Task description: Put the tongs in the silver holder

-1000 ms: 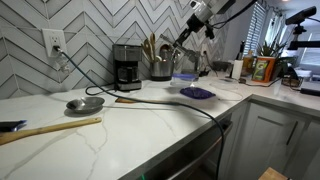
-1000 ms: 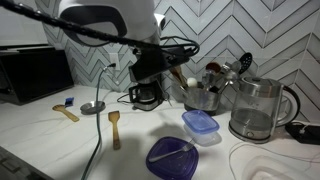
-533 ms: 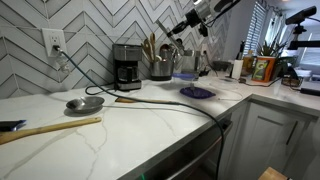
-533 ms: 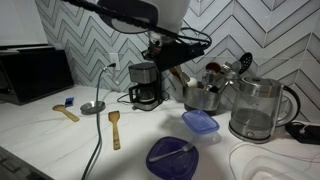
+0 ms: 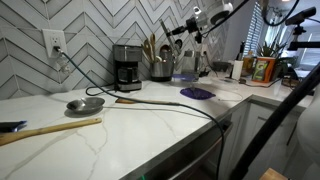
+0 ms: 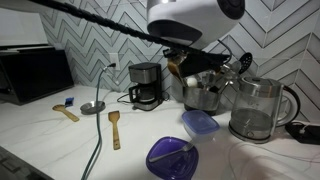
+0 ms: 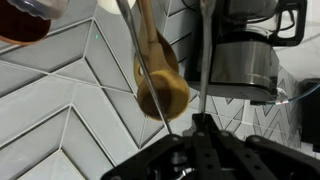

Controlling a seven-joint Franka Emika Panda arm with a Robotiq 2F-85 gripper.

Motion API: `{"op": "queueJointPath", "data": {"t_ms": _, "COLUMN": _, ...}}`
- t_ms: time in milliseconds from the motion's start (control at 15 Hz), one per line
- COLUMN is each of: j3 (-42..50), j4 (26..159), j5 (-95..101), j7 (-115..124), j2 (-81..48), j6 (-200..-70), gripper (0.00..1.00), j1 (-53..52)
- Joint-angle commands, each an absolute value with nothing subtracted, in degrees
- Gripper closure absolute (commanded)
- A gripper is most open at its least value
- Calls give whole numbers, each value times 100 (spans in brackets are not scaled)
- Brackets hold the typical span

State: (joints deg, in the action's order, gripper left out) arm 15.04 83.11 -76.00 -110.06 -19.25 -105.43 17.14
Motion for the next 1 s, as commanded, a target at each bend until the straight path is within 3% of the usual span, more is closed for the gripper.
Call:
{"op": "queueJointPath", "data": {"t_ms": 0, "j3": 1185, "j4": 7125, "j5": -8128, "j7": -11174, "j2": -2896, "j6": -10000, "gripper": 99, "j1": 2188}}
{"op": "queueJointPath", "data": {"t_ms": 933, "j3": 299, "j4": 4631, "j5": -8111, "j7": -10601, "j2": -4891, "j6": -9272, "gripper": 99, "j1": 2794}}
